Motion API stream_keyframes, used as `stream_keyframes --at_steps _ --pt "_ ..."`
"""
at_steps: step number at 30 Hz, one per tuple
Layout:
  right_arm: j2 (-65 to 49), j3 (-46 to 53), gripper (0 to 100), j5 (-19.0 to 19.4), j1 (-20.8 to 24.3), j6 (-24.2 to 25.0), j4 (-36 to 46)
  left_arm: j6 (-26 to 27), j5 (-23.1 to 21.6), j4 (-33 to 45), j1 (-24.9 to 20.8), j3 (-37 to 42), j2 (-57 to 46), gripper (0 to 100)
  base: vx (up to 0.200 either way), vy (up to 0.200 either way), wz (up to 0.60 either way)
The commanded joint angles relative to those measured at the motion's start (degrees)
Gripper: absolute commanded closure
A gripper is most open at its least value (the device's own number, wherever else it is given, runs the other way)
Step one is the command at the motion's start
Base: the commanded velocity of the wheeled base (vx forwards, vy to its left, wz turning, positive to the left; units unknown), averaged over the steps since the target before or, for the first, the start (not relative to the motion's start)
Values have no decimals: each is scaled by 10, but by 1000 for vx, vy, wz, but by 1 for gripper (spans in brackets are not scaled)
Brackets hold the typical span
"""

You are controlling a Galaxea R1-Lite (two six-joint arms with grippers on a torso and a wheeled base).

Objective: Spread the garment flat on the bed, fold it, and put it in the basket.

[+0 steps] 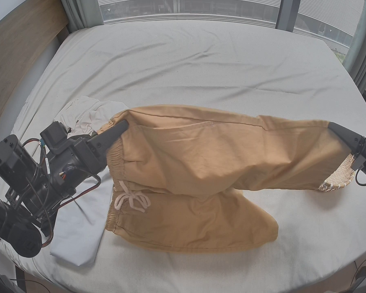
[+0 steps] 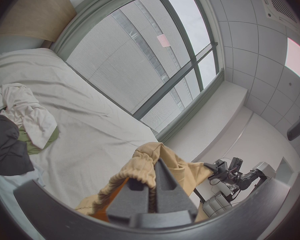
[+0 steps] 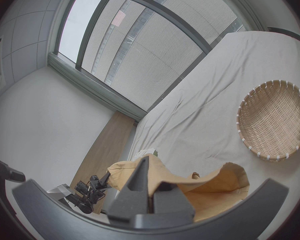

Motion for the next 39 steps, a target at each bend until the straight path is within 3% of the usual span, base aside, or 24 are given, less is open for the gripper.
stream_keyframes --at_steps 1,24,39 --pt "26 -2 100 10 -17 -1 -5 0 -6 0 21 22 -20 100 0 0 0" --pt "170 9 100 15 -19 -16 -155 -1 -4 1 49 36 -27 100 0 0 0" --pt "269 -50 100 13 -20 -16 -223 -2 14 2 66 -49 71 100 0 0 0"
